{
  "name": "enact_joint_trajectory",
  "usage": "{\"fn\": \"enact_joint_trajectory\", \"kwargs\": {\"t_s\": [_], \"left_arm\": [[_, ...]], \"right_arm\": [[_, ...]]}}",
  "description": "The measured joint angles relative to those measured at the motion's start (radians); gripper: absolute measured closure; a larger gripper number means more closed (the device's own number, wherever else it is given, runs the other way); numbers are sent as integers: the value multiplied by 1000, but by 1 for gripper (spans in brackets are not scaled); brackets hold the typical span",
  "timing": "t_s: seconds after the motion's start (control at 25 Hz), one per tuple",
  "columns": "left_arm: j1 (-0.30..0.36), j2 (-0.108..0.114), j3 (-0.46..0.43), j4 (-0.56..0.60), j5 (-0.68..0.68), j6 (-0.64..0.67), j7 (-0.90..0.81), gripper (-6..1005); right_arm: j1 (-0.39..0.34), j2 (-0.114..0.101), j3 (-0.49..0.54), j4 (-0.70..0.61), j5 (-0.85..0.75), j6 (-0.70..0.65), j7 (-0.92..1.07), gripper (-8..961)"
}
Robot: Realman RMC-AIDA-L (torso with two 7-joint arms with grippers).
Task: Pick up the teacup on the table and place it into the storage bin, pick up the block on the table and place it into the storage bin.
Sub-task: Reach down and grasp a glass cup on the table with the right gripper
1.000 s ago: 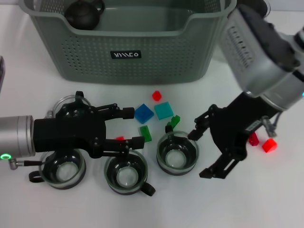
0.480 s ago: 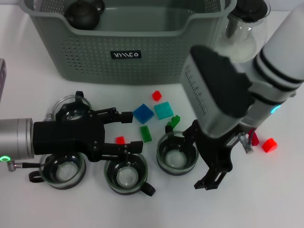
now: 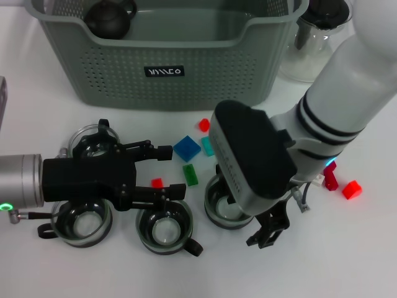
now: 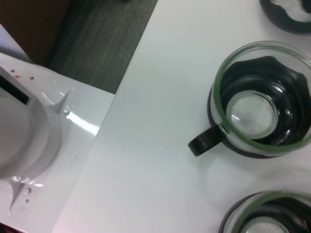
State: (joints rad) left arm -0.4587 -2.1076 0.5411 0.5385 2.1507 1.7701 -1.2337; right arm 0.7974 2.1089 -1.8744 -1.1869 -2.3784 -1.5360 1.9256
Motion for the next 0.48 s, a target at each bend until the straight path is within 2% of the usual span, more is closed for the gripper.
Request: {"fn": "enact_joint_trajectory", "kwargs": {"t_s": [0.08, 0.32, 0.48], "left_arm": [[0, 0, 0, 0, 0, 0, -1, 115], [2, 0, 1, 0, 0, 0, -2, 115], [7, 0, -3, 0, 0, 0, 2, 116]], "right_arm": [[0, 0, -22, 0, 0, 16, 1, 49], [-8, 0, -59, 1, -1, 47, 8, 198], [-8, 0, -61, 3, -2, 51, 37, 261]]}}
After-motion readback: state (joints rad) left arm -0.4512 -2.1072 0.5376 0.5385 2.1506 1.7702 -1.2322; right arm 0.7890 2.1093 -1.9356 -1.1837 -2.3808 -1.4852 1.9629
